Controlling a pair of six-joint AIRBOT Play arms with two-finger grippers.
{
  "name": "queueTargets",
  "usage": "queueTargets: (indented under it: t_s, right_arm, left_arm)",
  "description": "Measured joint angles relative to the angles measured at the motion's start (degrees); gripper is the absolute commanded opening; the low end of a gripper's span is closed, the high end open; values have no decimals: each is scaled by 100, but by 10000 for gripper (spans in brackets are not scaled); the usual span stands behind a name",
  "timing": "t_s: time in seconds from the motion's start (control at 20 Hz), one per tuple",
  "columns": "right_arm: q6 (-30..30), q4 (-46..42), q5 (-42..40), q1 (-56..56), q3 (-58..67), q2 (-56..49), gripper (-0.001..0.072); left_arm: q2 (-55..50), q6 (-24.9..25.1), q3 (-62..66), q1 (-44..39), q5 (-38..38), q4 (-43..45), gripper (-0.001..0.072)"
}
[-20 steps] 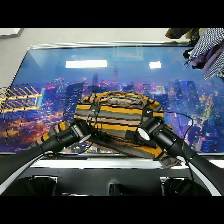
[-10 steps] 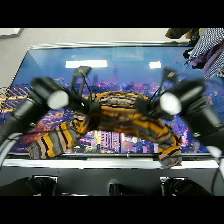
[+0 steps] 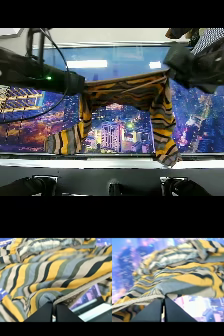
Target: Fold the clothes and pants, and hang the long-sleeved shirts on hangers.
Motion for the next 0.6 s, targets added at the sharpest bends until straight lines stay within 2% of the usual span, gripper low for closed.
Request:
queueTargets:
  t_s: [0.3, 0.45, 0.6]
  right_arm:
    - [-586, 74, 859, -20, 260, -181, 27]
    - [-894, 11, 986, 44, -452, -234, 27]
    - [-896, -199, 568, 442, -1733, -177, 27]
  left_arm:
    - [-13, -221, -177, 4, -597, -144, 18]
    - [-63, -282, -846, 9, -448, -223, 18]
    - [-85, -302, -1746, 39, 103, -435, 18]
